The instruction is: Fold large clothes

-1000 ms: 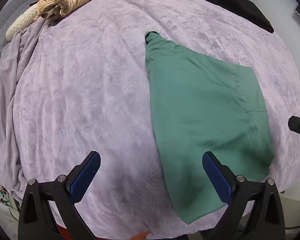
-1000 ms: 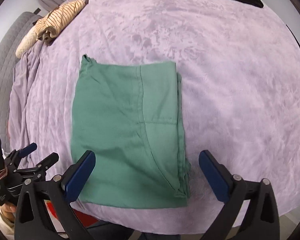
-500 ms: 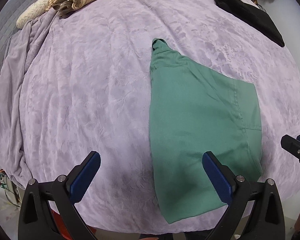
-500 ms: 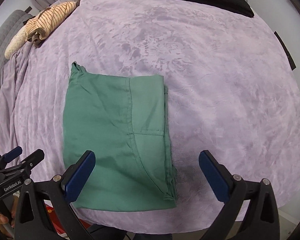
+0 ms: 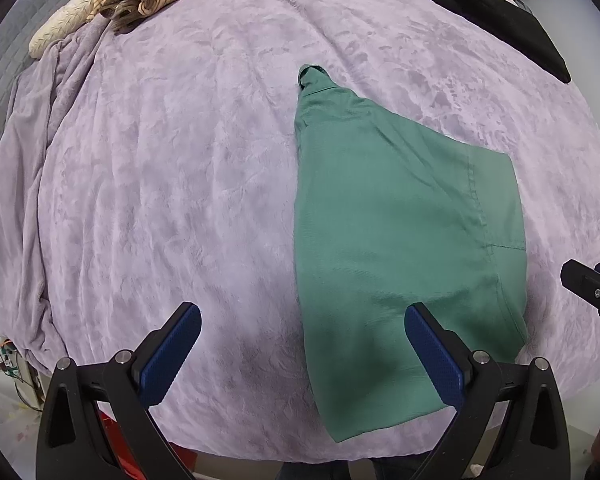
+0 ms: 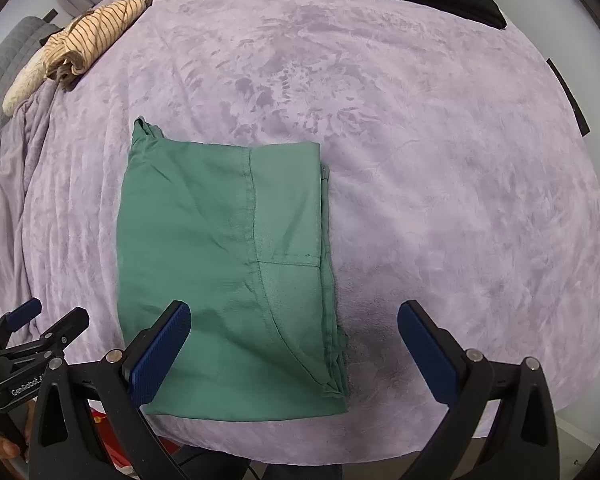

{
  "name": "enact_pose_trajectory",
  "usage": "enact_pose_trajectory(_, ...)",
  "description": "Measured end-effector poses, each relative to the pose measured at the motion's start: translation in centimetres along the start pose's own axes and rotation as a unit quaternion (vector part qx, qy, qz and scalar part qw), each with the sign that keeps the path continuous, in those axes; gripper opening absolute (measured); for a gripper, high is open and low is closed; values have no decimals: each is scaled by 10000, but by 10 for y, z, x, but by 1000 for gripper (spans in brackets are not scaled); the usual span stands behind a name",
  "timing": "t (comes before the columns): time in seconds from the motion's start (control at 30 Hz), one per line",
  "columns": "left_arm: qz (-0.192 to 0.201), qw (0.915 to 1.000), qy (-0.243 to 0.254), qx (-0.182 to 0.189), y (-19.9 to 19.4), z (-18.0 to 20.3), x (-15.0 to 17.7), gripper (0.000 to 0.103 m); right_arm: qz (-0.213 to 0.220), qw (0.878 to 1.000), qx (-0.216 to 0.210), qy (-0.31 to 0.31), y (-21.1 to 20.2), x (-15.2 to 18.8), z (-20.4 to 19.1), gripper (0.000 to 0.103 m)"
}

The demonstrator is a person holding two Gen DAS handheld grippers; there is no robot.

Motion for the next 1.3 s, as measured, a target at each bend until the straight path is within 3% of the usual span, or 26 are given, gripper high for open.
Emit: enact_pose_trajectory(1.3, -62, 9999, 59, -73, 5, 0, 2, 102, -51, 10000, 23, 7, 5, 1, 0, 103)
Point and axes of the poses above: each gripper's, at about its wrist camera, not at the fingertips, and y roughly the way its jaws point, z to its right, x to its underside, the point moved 10 cm from there along y, roughly the way its jaws point, and after that the axes turned 6 degrees about -x, right-handed, at the moved point
